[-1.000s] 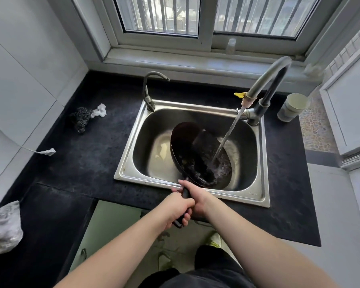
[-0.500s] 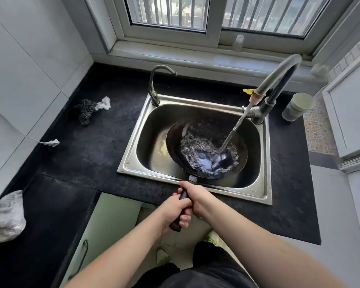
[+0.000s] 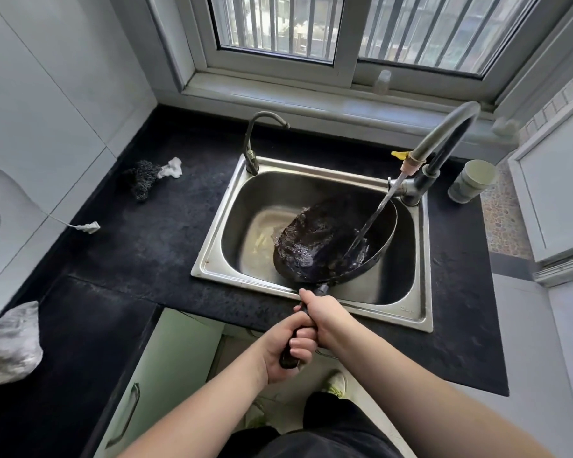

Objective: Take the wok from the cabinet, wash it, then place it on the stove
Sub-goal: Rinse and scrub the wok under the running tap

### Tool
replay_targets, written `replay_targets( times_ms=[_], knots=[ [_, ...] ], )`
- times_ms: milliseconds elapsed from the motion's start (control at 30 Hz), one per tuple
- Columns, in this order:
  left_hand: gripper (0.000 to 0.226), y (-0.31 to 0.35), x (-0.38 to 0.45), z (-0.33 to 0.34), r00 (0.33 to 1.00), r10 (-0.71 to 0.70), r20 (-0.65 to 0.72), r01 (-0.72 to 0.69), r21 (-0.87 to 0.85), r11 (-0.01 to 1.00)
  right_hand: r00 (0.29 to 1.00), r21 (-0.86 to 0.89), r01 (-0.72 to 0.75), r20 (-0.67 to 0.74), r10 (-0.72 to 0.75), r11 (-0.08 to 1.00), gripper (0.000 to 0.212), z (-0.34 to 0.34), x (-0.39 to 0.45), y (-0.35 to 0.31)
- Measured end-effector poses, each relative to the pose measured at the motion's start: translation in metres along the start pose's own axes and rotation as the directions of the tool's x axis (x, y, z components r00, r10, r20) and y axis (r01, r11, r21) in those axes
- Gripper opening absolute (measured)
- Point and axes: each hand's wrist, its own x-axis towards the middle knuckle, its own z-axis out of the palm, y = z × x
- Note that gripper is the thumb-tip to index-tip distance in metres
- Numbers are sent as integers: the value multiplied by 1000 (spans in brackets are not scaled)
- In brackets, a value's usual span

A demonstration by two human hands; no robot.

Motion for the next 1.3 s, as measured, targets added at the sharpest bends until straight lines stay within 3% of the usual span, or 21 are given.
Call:
replay_targets(
  times_ms=[167, 300, 567, 700, 867, 1033, 1300],
  knots=[
    [36, 3, -1, 7, 1000, -3, 11, 2, 11, 1000, 1000, 60, 7, 3, -7, 998, 42, -5, 0, -1],
    [46, 12, -3, 18, 999, 9, -49, -3, 108, 994, 991, 132, -117, 81, 107, 984, 41, -12, -1, -6],
    [21, 26, -6, 37, 973, 115, -199, -30, 389, 921, 926, 311, -323, 297, 231, 894, 41, -11, -4, -10],
    [71, 25, 0, 27, 954, 198, -226, -48, 538, 842, 899, 258, -356, 357, 253, 898, 45, -9, -5, -7],
    [63, 21, 3, 13, 945, 246, -218, -62, 618, 784, 912, 307, -312, 363, 192, 899, 44, -3, -5, -1],
    [22, 21, -1, 14, 965, 206, -160, -75, 588, 806, 930, 324, -285, 323, 177, 902, 41, -4, -5, -1],
    [33, 18, 3, 14, 985, 79, -152, -41, 239, 970, 972, 195, -204, 155, 175, 959, 38, -5, 4, -4]
  ],
)
